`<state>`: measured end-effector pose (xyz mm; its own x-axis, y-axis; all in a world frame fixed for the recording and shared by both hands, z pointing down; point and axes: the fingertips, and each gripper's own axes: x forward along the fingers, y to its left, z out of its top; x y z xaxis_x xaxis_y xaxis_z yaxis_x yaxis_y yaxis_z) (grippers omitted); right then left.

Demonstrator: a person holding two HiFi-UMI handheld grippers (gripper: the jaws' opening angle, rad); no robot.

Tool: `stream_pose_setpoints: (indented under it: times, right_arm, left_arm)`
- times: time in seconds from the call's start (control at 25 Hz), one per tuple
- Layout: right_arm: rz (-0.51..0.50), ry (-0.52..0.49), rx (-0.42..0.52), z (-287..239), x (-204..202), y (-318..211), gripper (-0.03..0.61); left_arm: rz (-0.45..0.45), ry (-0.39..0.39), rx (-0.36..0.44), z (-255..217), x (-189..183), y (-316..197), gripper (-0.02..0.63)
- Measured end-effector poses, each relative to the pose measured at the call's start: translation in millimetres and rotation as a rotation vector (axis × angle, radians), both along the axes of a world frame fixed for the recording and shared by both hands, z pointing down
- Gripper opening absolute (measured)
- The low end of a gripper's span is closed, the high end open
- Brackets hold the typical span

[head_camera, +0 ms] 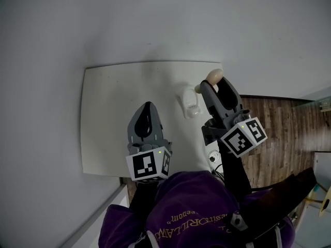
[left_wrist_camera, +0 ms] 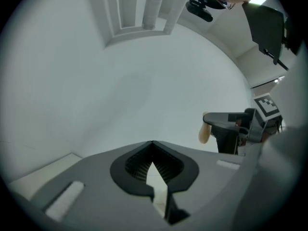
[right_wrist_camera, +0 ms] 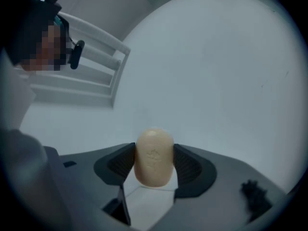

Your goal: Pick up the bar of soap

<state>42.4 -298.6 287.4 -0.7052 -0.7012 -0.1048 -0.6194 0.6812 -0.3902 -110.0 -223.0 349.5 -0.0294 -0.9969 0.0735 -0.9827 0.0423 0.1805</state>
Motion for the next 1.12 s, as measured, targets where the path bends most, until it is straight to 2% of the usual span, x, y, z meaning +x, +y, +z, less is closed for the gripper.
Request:
stream_pose_setpoints:
  times: [0.28,0.4,0.6,1.12]
  right_arm:
    - [-0.038,-0.075,0.168,-64.7,4.9,47.9,0.268]
    - [-0.054,-0.134,0.204,-84.5,8.1,63.7,0.268]
    - [-0.056,-0.206,0.221,-101.3,13.5,73.5,0.268]
    - [-0.044,-0.265,0.255,-117.5,18.6,79.9,0.268]
  left_arm:
    - [-0.011,-0.02,0.141,-52.1,-0.6,19.2,0.008]
    - [-0.003,-0.025,0.179,-67.8,3.4,28.5,0.008]
    - [0.006,-0.041,0.201,-79.5,6.5,36.1,0.008]
    - [0.017,-0.075,0.217,-94.6,12.7,43.5,0.008]
